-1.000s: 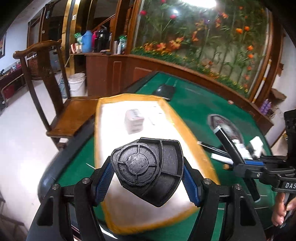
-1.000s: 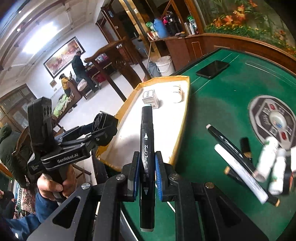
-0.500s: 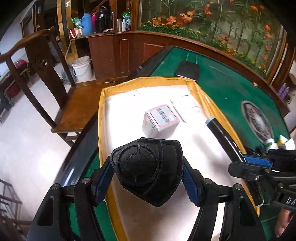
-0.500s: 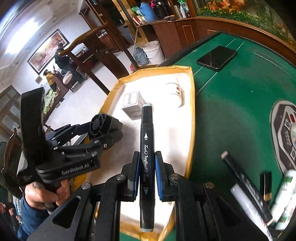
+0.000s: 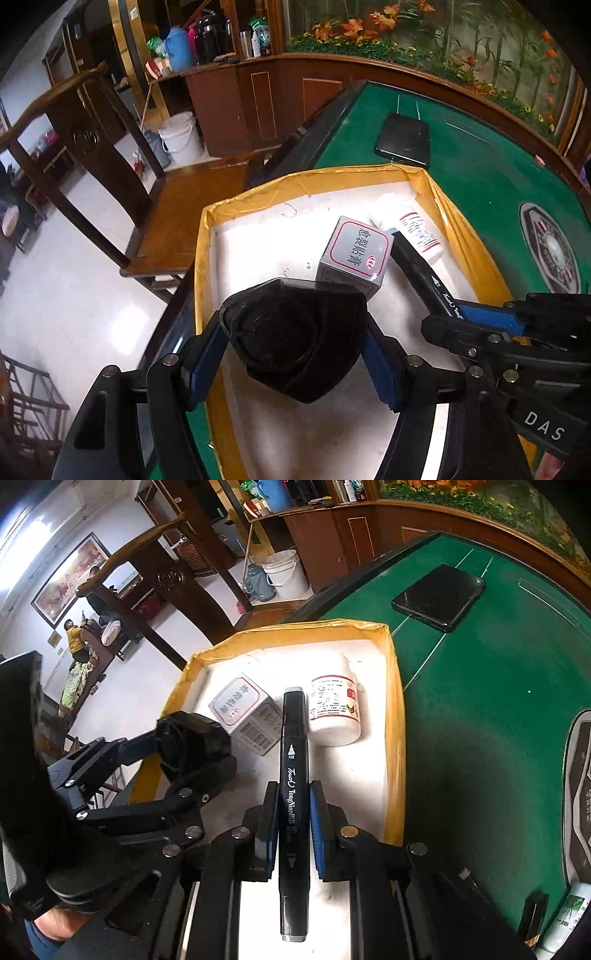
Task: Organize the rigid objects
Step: 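Carry both items to the envelope tray and open the left gripper, then lower the black marker into the tray and open the right gripper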
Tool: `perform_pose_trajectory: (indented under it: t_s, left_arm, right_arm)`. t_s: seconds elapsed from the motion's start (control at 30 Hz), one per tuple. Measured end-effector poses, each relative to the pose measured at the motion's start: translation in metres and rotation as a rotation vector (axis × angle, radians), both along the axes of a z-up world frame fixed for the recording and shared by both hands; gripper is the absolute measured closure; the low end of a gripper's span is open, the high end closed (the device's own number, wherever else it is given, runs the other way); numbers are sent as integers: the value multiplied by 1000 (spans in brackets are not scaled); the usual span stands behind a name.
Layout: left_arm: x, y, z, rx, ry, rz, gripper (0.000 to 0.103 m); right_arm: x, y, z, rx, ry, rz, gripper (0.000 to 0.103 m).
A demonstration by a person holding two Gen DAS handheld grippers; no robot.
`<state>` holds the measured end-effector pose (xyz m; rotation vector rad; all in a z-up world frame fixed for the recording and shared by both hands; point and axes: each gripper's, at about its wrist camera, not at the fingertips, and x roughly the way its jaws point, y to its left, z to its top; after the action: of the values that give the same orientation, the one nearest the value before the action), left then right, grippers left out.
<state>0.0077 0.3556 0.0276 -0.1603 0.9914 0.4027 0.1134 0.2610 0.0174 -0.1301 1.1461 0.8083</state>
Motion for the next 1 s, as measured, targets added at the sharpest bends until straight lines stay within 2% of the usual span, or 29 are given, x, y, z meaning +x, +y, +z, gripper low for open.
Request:
perform_pose_trajectory:
  t_s: [0.6,0.83,1.0]
  left_arm:
    - [-8,7,9,-87,-53,-7,25]
    - [-21,-1,19,-107,-88,-9,25]
    - [-35,-12,30,-128,-138,-20,25]
  right_arm:
    - [1,0,1,5,-19,17,86]
    - [-7,-10,10,39,-27,18,85]
    - [-17,-33,19,105,-12,12,84]
